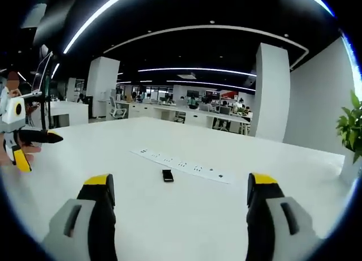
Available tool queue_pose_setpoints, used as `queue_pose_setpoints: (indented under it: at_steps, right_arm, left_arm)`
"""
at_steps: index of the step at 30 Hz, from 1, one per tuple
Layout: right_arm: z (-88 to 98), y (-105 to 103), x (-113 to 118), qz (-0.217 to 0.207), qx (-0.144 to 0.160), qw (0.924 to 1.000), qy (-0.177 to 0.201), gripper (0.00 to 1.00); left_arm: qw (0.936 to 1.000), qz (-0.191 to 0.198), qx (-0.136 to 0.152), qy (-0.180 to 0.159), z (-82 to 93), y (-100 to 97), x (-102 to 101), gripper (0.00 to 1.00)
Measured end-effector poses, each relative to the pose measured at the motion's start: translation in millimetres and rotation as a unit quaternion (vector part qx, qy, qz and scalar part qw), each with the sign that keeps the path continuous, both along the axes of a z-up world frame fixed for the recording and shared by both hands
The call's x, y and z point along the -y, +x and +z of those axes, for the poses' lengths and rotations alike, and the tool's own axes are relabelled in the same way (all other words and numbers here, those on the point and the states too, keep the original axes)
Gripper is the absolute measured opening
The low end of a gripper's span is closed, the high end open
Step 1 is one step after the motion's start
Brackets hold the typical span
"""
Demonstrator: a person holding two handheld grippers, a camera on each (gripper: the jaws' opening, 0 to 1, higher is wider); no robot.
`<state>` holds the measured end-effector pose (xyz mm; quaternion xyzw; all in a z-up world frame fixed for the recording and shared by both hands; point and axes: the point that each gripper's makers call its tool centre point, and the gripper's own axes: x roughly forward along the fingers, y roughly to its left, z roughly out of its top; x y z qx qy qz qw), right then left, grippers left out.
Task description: Snap the two parts of the plastic buckle together until the buckle closes and remains connected.
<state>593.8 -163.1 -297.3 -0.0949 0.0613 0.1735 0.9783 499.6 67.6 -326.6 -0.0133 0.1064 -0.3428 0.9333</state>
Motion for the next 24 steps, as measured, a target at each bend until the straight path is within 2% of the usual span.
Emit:
queue_pose_setpoints:
  at_steps: [11, 15, 19, 21, 24]
  right_arm:
    - [0.9, -23.2, 9.2, -0.001, 0.002, 1.0000, 0.001, 0.94]
    - [-0.2, -35.1, 10.4, 0.004, 0.001, 1.0000, 0.006, 0.94]
    - [-2.1, -45.4, 11.2, 0.007, -0.001, 1.0000, 0.003, 0.94]
    - [-2.4, -51.0, 11.7, 0.006, -0.001, 1.0000, 0.001, 0.94]
    - [-4.3, -58.5, 10.9, 0.005, -0.002, 1.0000, -0.001, 0.93]
  left_arm:
    - [0.9998, -0.010, -0.001, 0.019, -6.9, -5.8, 5.5, 0.97]
    - [0.9995, -0.010, -0.001, 0.029, -9.0, 0.6, 7.5, 0.97]
    - [0.9995, -0.011, 0.000, 0.031, -9.1, -4.6, 8.3, 0.96]
    - [0.9994, -0.012, -0.001, 0.032, -9.1, -2.4, 8.7, 0.93]
    - [0.9994, -0.009, 0.001, 0.033, -9.3, 1.7, 8.5, 0.93]
